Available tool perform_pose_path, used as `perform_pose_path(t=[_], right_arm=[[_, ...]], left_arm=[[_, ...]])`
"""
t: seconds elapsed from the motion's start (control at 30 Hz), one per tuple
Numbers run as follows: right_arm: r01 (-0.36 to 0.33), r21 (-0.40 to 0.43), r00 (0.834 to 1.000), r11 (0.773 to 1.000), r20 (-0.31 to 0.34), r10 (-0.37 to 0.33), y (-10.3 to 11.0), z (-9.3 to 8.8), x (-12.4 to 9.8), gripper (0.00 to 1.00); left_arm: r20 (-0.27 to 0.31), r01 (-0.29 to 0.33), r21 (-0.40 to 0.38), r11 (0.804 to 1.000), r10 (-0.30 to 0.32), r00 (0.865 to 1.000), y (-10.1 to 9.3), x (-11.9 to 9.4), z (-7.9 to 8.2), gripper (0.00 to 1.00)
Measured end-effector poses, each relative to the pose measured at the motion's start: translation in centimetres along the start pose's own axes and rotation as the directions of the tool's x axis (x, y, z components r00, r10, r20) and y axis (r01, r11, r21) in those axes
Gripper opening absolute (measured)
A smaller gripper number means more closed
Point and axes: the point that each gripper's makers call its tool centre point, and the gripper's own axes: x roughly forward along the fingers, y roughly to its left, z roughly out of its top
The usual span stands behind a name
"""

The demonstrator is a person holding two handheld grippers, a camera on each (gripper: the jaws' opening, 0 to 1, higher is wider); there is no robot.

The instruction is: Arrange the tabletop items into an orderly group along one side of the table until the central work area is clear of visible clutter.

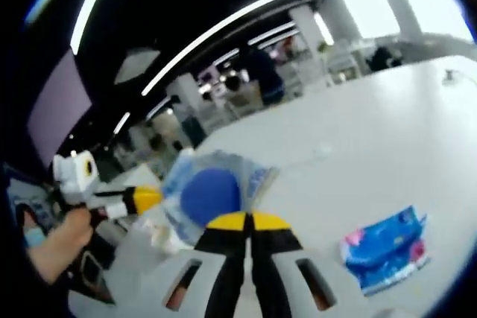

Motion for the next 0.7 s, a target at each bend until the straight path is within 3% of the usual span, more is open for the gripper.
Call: perform_pose_path(t=[0.1, 0.37, 0.43, 0.7], right_arm=[[-0.005, -0.010, 1.000, 1.000, -0.022, 0.005, -0.4, -0.6, 0.0, 0.00], [-0.037, -0.123, 0.988, 0.992, -0.151, 0.019, -0.9, -3.8, 0.5, 0.00], [-0.042, -0.117, 0.987, 0.992, -0.162, 0.022, -1.3, -4.3, 0.7, 0.00], [-0.059, -0.144, 0.964, 0.988, -0.267, 0.019, -2.4, -7.8, 1.6, 0.00]], left_arm=[[-0.014, -0.024, -0.057, 0.998, 0.023, 1.000, -0.7, 0.1, -1.4, 0.00], [-0.092, -0.100, -0.069, 0.993, 0.094, 0.991, -2.3, 0.3, -5.3, 0.00], [-0.113, -0.115, -0.074, 0.991, 0.106, 0.988, -3.0, 0.2, -6.3, 0.00], [-0.216, -0.196, -0.011, 0.981, 0.189, 0.958, -3.8, 1.6, -10.3, 0.00]])
